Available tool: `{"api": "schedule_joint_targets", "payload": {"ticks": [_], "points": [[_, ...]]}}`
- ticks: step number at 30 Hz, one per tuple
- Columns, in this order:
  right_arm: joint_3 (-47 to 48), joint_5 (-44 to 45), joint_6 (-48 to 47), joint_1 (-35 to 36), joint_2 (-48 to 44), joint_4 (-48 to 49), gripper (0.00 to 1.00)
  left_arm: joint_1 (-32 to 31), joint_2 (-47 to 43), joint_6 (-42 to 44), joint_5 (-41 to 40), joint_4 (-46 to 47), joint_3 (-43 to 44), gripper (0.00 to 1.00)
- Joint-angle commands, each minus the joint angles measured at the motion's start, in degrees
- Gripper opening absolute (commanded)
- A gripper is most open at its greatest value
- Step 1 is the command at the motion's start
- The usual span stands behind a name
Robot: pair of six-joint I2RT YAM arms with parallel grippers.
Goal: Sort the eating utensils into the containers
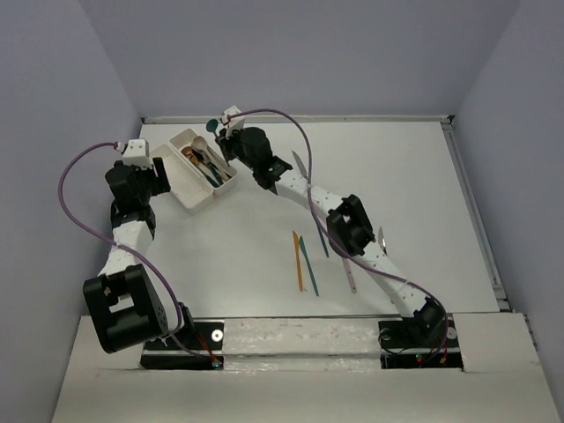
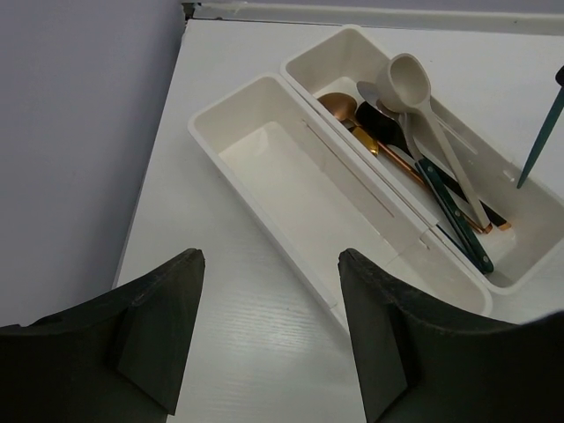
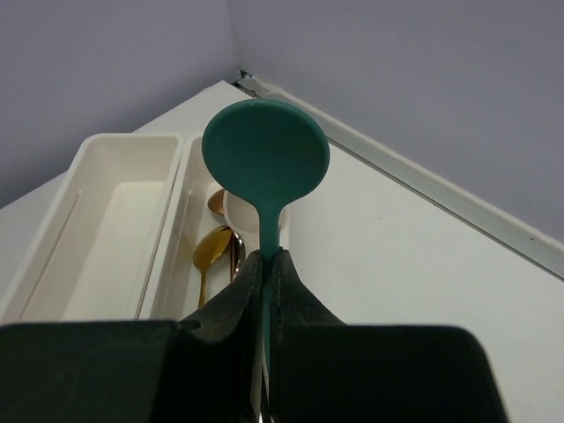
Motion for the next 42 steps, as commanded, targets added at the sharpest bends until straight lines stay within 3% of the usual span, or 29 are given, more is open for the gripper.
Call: {"api": "schedule_joint_targets", "payload": {"ticks": [1,13,15,17,19,23,26,33,36,38,39,42], "points": [[4.0,-0.9,1.1,1.8,1.0,3.5,0.00,0.1,0.2,0.4,1.1,3.0,-0.7,0.74],[1.3,0.9,4.6,2.9,2.0,-4.9,0.00,0.1,0.8,0.3,1.4,3.2,-0.6,0.74],[0.8,1.4,4.1,2.9,2.0,-5.2,0.12,0.1,0.8,0.3,1.5,3.1,-0.7,0.74],[0.6,1.9,3.6,3.4,2.1,-5.5,0.37,0.1,0.5,0.3,1.6,3.1,-0.7,0.74],[1.0,1.3,2.8,3.4,2.0,-5.8,0.49,0.1,0.5,0.2,1.7,3.2,-0.8,0.74],[0.9,1.3,0.3,3.9,0.4,-6.2,0.60,0.1,0.8,0.2,1.8,3.2,-0.9,0.74],[-0.4,1.6,-2.5,3.9,-2.1,-6.8,0.61,0.1,1.0,0.1,2.1,3.2,-0.9,0.74],[-14.7,4.3,-2.9,3.9,-21.2,-9.8,0.57,0.1,0.9,0.3,2.3,3.2,-1.1,0.74],[-21.0,8.1,-0.4,1.7,-31.6,-19.3,0.58,0.1,0.6,0.7,2.7,2.6,-1.0,0.74],[-24.1,5.1,6.2,-1.6,-38.8,-31.5,0.61,0.1,0.5,1.2,3.5,2.1,-0.9,0.74],[-28.8,3.6,8.5,-6.1,-41.2,-39.6,0.64,0.1,0.4,1.4,3.9,1.6,-0.7,0.74],[-47.8,4.1,19.2,-14.6,-53.2,-47.6,0.72,0.1,0.0,2.0,4.9,0.8,-0.5,0.74]]}}
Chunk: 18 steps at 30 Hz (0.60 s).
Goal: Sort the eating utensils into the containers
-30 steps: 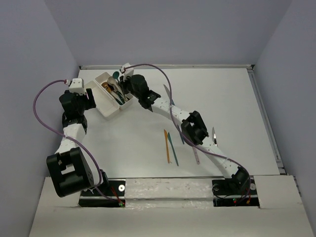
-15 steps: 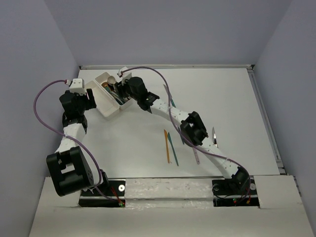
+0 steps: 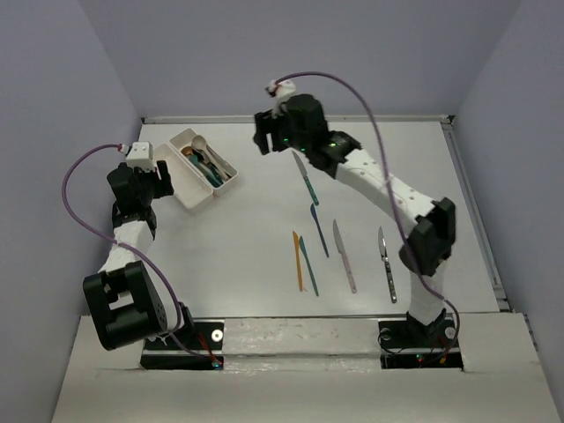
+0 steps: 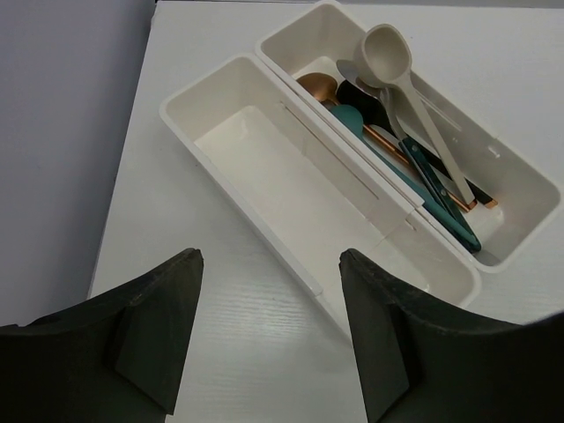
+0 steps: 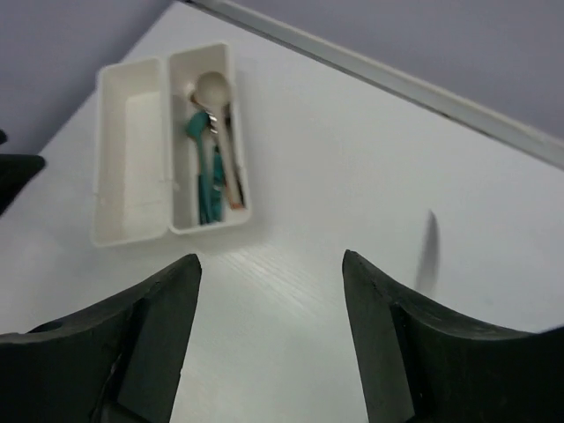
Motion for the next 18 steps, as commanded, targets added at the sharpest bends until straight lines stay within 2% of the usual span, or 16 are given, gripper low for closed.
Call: {"api": "schedule_joint_targets", "payload": {"ticks": [1,3,4,6,10,13,18], "points": [[-23.5,3.4,15.5,-15.0,-16.8,-18.5,0.74,0.1,-1.4,1.9,2.3,0.9,0.0,0.74],[-33.3,4.4,18.0,-17.7,-27.3,-20.5,0.78,0.1,-1.6,2.2,2.9,0.9,-0.1,0.75],[-40.8,4.1,20.4,-19.8,-30.4,-23.7,0.79,0.1,-1.5,2.3,3.4,0.9,-0.1,0.75],[-49.0,1.9,23.5,-21.0,-37.9,-29.3,0.82,0.1,-1.2,2.3,4.0,0.7,0.1,0.75],[-56.5,1.4,28.1,-21.5,-44.5,-36.9,0.83,0.1,-0.8,1.7,5.4,-0.1,0.8,0.75],[-59.1,0.2,27.9,-22.8,-44.3,-38.9,0.83,0.1,-0.8,1.4,6.9,-1.3,1.2,0.75],[-62.4,-1.7,26.8,-24.8,-36.2,-38.4,0.82,0.1,-2.7,2.5,6.8,-2.8,1.2,0.75]]}}
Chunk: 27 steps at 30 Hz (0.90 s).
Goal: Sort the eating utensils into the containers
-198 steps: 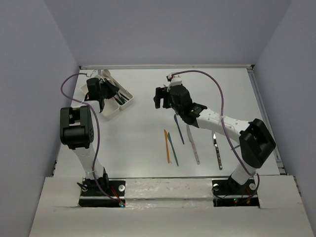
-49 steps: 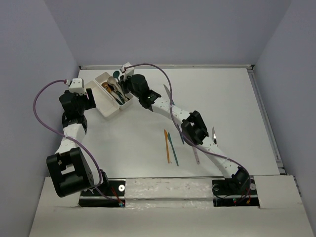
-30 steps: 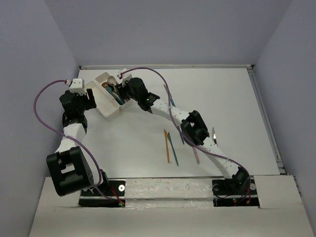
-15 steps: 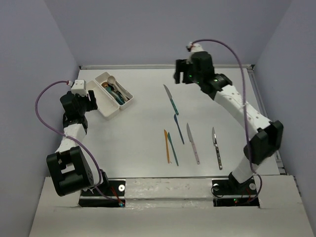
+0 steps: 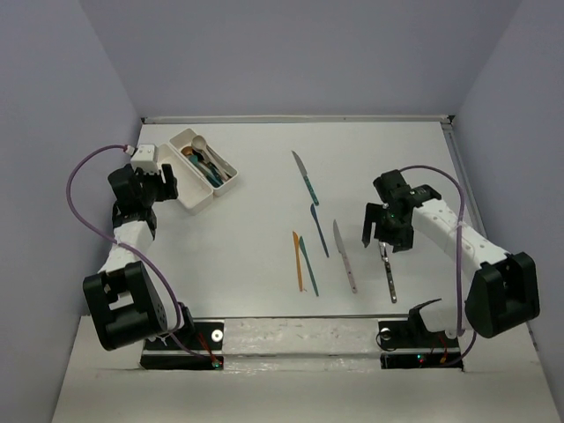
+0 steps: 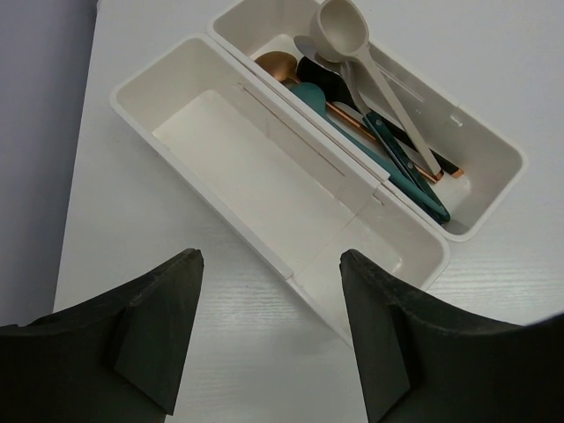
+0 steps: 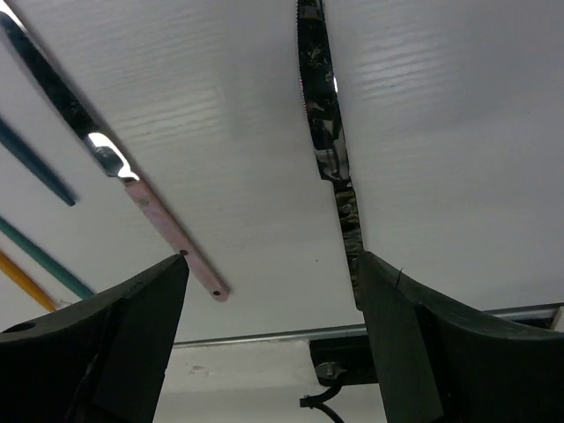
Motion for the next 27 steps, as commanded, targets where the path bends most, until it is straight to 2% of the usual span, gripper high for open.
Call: {"api": "schedule_joint_targets", "payload": {"ticks": [1,6,13,18,20,21,22,23,25,27], "points": [[-2.5,-1.9,0.6,-0.9,6.6,-1.1,0.82,0.1,-3.4,1.5,1.5,-0.3,1.0,0.75],[-6.5,-3.3,-0.2,-2.2,12.8,0.7,0.82,0.1,-4.6,2.5,1.6,-0.9,0.4,0.76],[-5.8,-1.5,-2.1,-6.6,17.4,1.0,0.81,0.1,-6.1,2.3,2.0,-0.6,0.1,0.77],[-6.8,-7.8,-5.4,-7.4,20.9,7.4,0.74,0.1,-6.7,2.2,1.9,-0.2,-0.1,0.77],[-7.4,-10.0,-6.7,-7.4,22.0,9.1,0.67,0.1,-6.8,2.2,1.8,-0.2,0.0,0.77],[-7.4,-10.1,-6.8,-7.4,23.1,10.2,0.57,0.1,-6.9,2.3,1.6,-0.2,-0.1,0.77],[-7.5,-9.9,-7.1,-7.4,23.4,10.7,0.51,0.1,-7.1,2.3,1.4,-0.2,-0.1,0.77],[-7.4,-9.2,-7.0,-7.4,24.0,11.2,0.40,0.1,-7.2,2.3,1.4,-0.1,-0.1,0.78],[-6.9,-7.8,-6.8,-7.4,24.3,11.8,0.30,0.1,-7.5,2.4,1.0,0.1,-0.2,0.78],[-5.6,-6.2,-6.5,-7.4,24.1,12.0,0.26,0.1,-7.6,2.8,0.5,0.1,-0.2,0.79]]}}
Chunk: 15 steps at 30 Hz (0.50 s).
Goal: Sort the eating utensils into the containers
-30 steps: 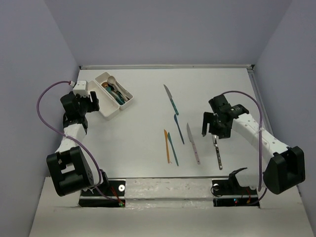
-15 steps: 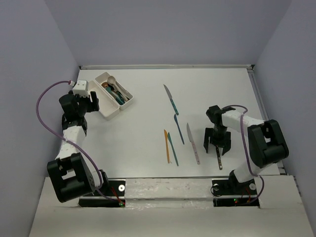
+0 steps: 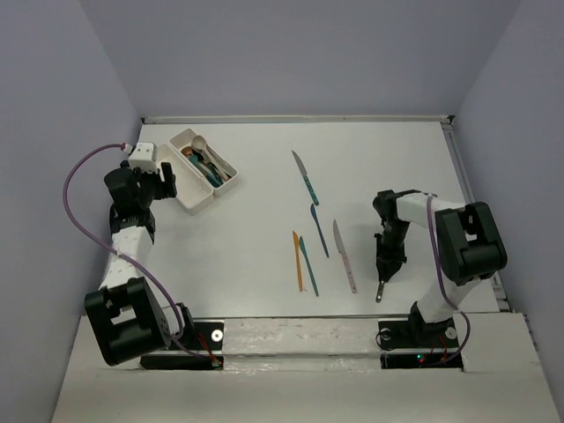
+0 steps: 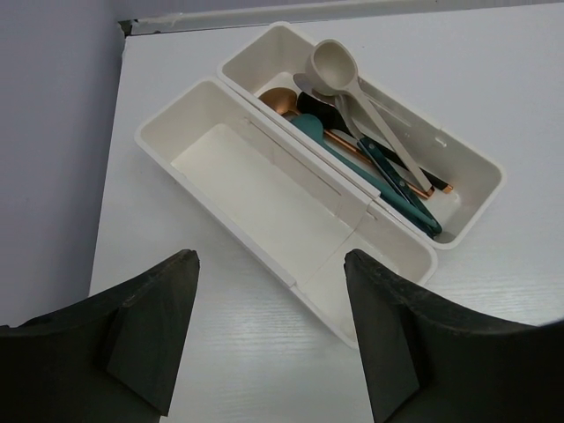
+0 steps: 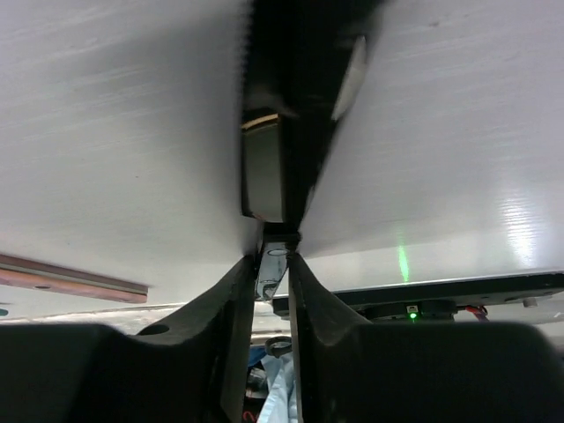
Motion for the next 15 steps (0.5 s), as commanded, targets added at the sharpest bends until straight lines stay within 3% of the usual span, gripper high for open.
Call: {"api": "schedule_joint_targets", "payload": {"ticks": [1,7,15], "points": [[0.4,3.9,0.5,0.2,2.4,13.1,0.23,0.1,-2.6,1.3,-0.7,1.6,-0.2,0.79],[3.7,8.2,1.2,0.2,1.8,12.7,0.00,0.1,-4.0,2.3,-2.0,1.6,-1.3,0.80],[3.6,13.4,0.9,2.6,-11.5,20.1,0.00,0.2,-5.0,4.0,-3.3,0.8,-1.6,0.82]]}}
